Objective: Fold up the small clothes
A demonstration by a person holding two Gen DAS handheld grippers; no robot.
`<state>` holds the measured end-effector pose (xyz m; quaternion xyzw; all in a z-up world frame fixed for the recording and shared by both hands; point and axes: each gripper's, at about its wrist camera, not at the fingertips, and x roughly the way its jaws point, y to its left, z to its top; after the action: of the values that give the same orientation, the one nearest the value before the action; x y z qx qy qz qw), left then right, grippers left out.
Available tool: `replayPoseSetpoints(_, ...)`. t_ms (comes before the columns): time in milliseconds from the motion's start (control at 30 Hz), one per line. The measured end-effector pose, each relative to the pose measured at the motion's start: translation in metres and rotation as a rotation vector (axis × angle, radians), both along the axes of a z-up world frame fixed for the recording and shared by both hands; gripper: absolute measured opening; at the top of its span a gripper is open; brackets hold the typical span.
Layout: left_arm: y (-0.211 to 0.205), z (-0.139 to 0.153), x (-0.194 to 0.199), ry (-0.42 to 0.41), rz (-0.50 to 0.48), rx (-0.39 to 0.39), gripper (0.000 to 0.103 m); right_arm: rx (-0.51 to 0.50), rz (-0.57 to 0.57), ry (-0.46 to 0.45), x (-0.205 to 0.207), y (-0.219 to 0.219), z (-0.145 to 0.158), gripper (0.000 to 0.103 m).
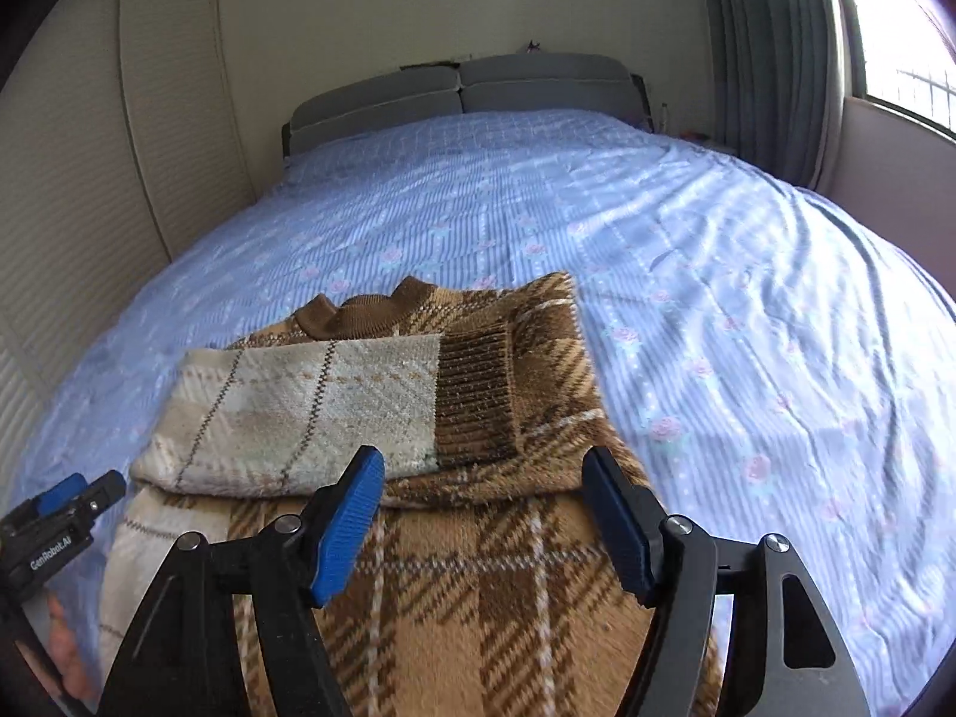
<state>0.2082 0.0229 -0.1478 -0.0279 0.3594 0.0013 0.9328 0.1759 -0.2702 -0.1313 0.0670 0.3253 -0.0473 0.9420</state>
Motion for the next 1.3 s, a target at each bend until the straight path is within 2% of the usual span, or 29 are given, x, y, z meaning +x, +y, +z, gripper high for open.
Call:
replayPoseSetpoints(100, 0.001, 0.008, -0.045, -0.031, -0.001, 0.014, 0.072, -0.002, -0.022, -0.004, -0.050, -0.003, 0.003, 0.069)
replayPoseSetpoints(233, 0.001, 0.002, -0.095, -0.024, -0.012, 0.021, 0.072, 0.042, -0.049, 0.008, -0.111, -0.009, -0.002, 0.069)
replayPoseSetpoints(467, 0.012, -0.026, -0.152, 0.015, 0.013, -0.006, 0.072, -0.005, -0.072, 0.015, -0.171, -0.019, -0.015, 0.069)
replayPoseSetpoints(567, 0.016, -0.037, -0.164, 0.029, 0.021, -0.007, 0.072, -0.003, -0.090, 0.055, -0.176, -0.028, -0.020, 0.069)
replayPoseSetpoints(667, 0.015, -0.044, -0.174, 0.029, -0.004, -0.014, 0.072, -0.013, -0.120, 0.055, -0.185, -0.037, -0.023, 0.069)
replayPoseSetpoints(800, 0.008, -0.055, -0.174, 0.059, -0.039, -0.042, 0.061, 0.002, -0.126, 0.062, -0.191, -0.044, -0.033, 0.069)
replayPoseSetpoints(1000, 0.010, -0.066, -0.175, 0.075, -0.027, -0.063, 0.059, 0.048, -0.117, 0.119, -0.183, -0.046, -0.049, 0.068)
replayPoseSetpoints(1100, 0.014, -0.071, -0.173, 0.089, -0.017, -0.080, 0.059, 0.044, -0.108, 0.142, -0.181, -0.044, -0.054, 0.063)
replayPoseSetpoints(1167, 0.016, -0.073, -0.172, 0.099, -0.012, -0.091, 0.059, 0.041, -0.100, 0.162, -0.179, -0.043, -0.058, 0.056)
replayPoseSetpoints(1300, 0.018, -0.078, -0.170, 0.114, -0.011, -0.115, 0.053, 0.066, -0.104, 0.198, -0.174, -0.047, -0.066, 0.050)
